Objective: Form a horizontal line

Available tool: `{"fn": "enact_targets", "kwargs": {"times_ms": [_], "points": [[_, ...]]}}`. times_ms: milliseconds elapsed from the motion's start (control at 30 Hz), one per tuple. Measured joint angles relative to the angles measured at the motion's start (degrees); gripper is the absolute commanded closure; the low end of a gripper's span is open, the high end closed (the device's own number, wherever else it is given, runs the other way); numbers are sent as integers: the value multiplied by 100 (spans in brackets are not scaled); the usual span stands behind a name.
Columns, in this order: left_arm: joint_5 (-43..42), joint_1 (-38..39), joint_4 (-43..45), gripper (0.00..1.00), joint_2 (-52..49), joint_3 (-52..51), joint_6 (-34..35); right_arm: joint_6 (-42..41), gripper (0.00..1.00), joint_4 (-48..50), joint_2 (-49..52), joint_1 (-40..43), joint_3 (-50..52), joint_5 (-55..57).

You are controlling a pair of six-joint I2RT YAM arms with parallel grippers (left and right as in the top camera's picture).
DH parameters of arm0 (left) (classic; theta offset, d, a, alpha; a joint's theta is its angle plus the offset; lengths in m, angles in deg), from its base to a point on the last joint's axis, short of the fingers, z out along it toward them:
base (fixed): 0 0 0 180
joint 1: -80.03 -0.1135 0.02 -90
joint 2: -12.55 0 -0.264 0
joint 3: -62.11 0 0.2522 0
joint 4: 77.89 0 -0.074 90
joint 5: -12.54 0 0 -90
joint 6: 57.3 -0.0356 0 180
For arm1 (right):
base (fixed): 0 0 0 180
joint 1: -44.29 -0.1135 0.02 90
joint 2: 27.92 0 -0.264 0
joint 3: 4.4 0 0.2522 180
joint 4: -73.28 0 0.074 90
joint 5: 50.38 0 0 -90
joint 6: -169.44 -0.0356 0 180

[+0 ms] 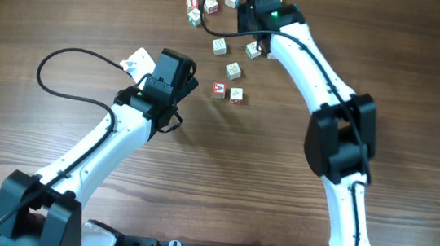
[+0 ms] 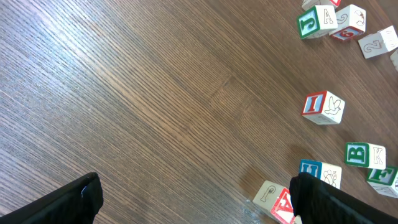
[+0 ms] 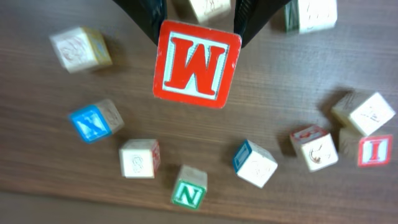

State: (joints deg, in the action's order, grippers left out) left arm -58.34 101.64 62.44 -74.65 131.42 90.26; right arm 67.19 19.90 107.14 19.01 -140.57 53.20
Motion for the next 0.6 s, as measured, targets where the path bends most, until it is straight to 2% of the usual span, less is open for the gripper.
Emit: {"fn": "enact_targets", "kwargs": {"times_ms": [367,500,600], "points": [[20,0,-20,0,0,0,0,-199,70,-2789,-1099,96,-52,-597],[28,0,-61,0,0,0,0,-251,72,-3276,-1099,96,85,-942],[37,0,-66,0,0,0,0,-269,72,-3202,-1099,96,402,-1082]]}}
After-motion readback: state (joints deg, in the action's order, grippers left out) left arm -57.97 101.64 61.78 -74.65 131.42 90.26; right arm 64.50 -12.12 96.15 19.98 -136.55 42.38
